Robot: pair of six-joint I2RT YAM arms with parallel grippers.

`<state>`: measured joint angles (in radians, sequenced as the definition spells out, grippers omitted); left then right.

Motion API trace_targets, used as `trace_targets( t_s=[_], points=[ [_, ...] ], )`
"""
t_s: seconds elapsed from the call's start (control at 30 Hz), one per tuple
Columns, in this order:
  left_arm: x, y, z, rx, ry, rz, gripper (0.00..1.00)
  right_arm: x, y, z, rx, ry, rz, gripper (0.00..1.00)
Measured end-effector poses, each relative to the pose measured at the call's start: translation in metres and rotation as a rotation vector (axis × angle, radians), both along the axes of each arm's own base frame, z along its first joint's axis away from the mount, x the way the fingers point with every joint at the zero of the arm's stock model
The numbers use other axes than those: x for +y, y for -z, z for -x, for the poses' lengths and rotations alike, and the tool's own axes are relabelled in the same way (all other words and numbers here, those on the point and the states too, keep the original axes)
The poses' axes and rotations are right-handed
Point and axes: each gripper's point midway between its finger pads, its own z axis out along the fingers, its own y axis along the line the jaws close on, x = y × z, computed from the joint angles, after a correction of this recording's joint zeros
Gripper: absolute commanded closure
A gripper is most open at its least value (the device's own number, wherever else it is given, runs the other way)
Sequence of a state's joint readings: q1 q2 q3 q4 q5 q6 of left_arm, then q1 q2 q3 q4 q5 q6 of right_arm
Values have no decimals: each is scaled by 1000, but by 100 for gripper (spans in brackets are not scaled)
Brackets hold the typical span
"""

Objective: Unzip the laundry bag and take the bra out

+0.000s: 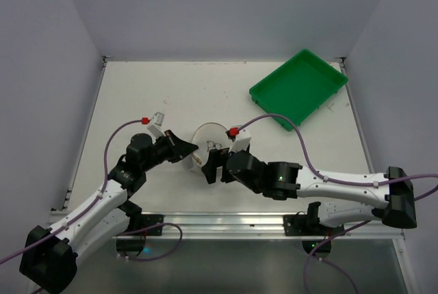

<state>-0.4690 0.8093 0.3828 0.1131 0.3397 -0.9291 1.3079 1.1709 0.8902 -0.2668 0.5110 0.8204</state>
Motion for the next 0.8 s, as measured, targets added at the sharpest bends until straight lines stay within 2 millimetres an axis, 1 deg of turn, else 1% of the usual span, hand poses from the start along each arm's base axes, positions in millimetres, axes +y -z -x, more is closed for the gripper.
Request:
trace_targets(
  t_s=[0.13,0.17,0.23,0.27,0.33,0.37,0.47,0.67,0.8],
  points=[
    [9,11,-1,50,-93,43,100,0,14,-1,38,48,31,24],
    [11,15,-1,63,-114,51,100,-1,17,-1,48,59,38,30],
    [15,20,-1,89,-153,73,100,-3,20,-2,54,75,44,34],
    [16,22,-1,98,-168,80,100,-4,20,-3,54,81,46,38],
    [19,22,-2,107,-194,96,100,-4,22,-4,53,86,51,42],
    [20,22,-2,107,-205,104,100,-3,24,-4,52,89,58,46],
    [22,21,-4,106,-225,116,100,-1,30,-5,51,91,79,53],
    [22,21,-6,110,-237,124,100,6,34,-7,48,84,93,57],
    [22,25,-5,120,-238,120,100,18,36,-7,52,68,102,57]
  ],
)
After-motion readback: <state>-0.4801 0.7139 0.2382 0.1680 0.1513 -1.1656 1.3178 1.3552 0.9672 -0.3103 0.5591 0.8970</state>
